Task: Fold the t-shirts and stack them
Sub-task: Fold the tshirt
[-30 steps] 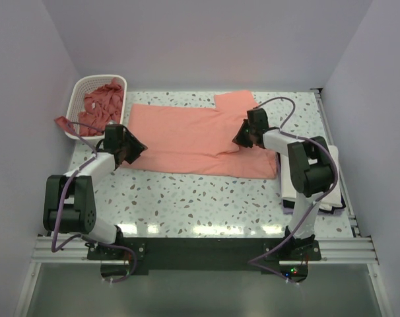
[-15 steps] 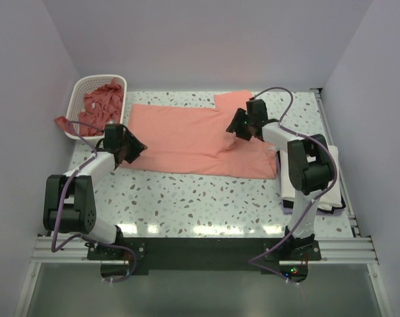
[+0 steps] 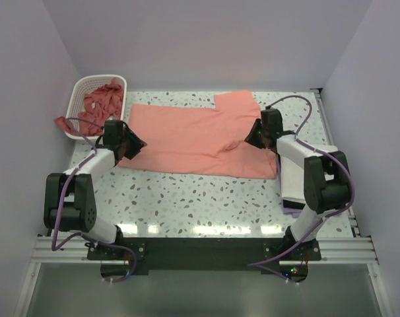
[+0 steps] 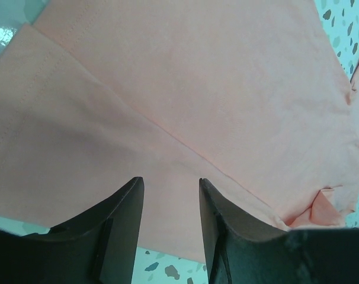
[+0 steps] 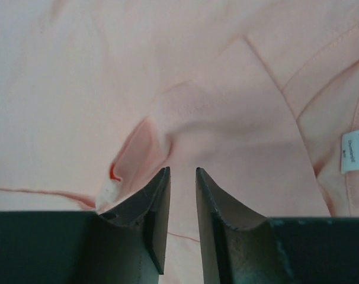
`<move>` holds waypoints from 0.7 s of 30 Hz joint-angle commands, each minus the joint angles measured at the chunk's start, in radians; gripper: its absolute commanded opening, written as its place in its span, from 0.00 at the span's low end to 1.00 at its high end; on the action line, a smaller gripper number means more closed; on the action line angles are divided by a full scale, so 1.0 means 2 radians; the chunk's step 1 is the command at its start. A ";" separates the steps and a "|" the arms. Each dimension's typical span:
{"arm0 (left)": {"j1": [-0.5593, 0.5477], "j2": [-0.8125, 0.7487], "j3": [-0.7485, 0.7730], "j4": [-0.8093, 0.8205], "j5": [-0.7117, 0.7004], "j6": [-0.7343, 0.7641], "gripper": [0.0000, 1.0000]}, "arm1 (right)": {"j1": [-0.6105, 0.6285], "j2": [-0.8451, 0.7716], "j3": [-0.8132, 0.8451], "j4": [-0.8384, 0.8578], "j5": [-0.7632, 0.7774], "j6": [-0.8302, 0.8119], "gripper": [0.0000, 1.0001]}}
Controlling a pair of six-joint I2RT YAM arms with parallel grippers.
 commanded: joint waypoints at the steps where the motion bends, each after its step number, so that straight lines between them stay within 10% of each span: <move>1: 0.000 0.007 0.015 0.008 0.002 0.003 0.47 | 0.011 -0.028 -0.025 0.012 0.007 -0.022 0.26; 21: 0.002 0.024 0.040 0.001 0.001 0.006 0.46 | 0.075 0.149 0.145 -0.035 -0.010 -0.062 0.37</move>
